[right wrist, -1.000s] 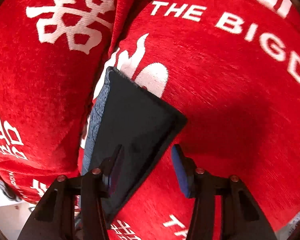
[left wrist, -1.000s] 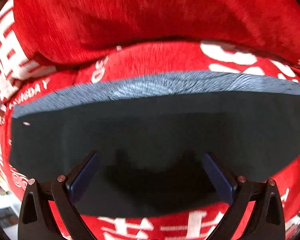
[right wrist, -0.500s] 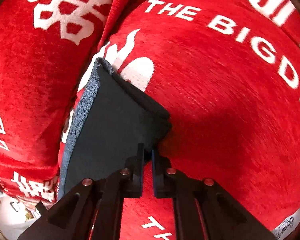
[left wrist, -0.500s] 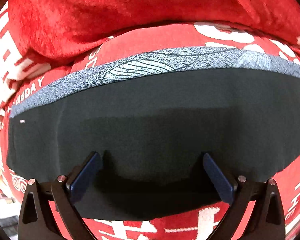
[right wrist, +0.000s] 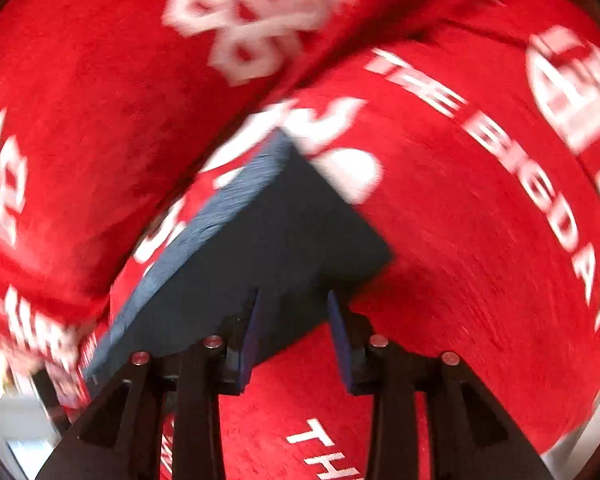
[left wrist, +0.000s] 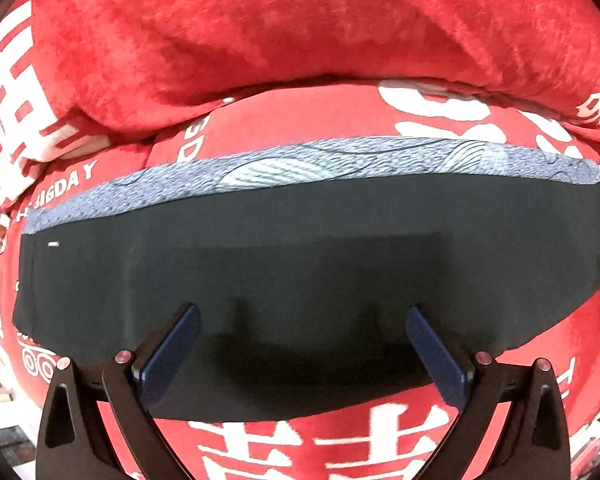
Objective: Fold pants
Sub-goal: 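Hold the strip edge with the left gripper while the right gripper pinches the strip end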
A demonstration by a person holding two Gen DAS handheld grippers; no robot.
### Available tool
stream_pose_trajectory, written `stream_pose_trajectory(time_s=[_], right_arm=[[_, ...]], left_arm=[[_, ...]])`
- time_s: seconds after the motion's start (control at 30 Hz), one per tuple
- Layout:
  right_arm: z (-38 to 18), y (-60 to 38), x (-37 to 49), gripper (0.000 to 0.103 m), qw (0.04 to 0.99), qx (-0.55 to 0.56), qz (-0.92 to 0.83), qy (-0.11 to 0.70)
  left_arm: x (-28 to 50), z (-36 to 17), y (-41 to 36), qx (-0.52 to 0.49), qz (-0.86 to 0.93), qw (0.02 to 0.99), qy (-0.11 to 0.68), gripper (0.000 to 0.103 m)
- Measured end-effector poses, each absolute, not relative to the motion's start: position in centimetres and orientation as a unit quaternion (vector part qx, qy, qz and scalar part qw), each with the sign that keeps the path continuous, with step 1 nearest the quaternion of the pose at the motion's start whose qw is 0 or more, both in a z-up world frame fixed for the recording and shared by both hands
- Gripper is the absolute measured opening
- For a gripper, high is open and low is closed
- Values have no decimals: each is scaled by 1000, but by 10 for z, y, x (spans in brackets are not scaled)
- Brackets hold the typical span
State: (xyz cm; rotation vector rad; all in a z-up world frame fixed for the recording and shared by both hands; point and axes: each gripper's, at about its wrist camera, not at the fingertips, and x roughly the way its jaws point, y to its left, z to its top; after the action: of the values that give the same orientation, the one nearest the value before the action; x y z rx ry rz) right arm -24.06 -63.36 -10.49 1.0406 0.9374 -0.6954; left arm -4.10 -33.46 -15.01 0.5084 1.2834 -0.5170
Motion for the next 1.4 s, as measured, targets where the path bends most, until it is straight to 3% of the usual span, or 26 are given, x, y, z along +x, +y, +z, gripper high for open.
stream_pose_trajectory(time_s=[0.13, 0.23, 0.33, 0.77, 1.4], right_arm=[[-118, -619, -206, 37, 715, 430, -269, 481], [-150, -619, -204, 37, 679, 434, -283, 520], [-146, -622, -222, 38, 685, 473, -284, 476], [-143, -636, -293, 38, 654, 522, -327, 439], [-138, -664, -278, 38, 674, 543, -315, 389]], left_arm=[[-49, -181, -330, 256, -219, 721, 605, 103], [-49, -185, -311, 212, -215, 722, 622, 103], [-47, -177, -308, 224, -206, 718, 626, 103], [-36, -154, -393, 218, -237, 734, 598, 103], [-77, -182, -415, 246, -249, 700, 623, 103]])
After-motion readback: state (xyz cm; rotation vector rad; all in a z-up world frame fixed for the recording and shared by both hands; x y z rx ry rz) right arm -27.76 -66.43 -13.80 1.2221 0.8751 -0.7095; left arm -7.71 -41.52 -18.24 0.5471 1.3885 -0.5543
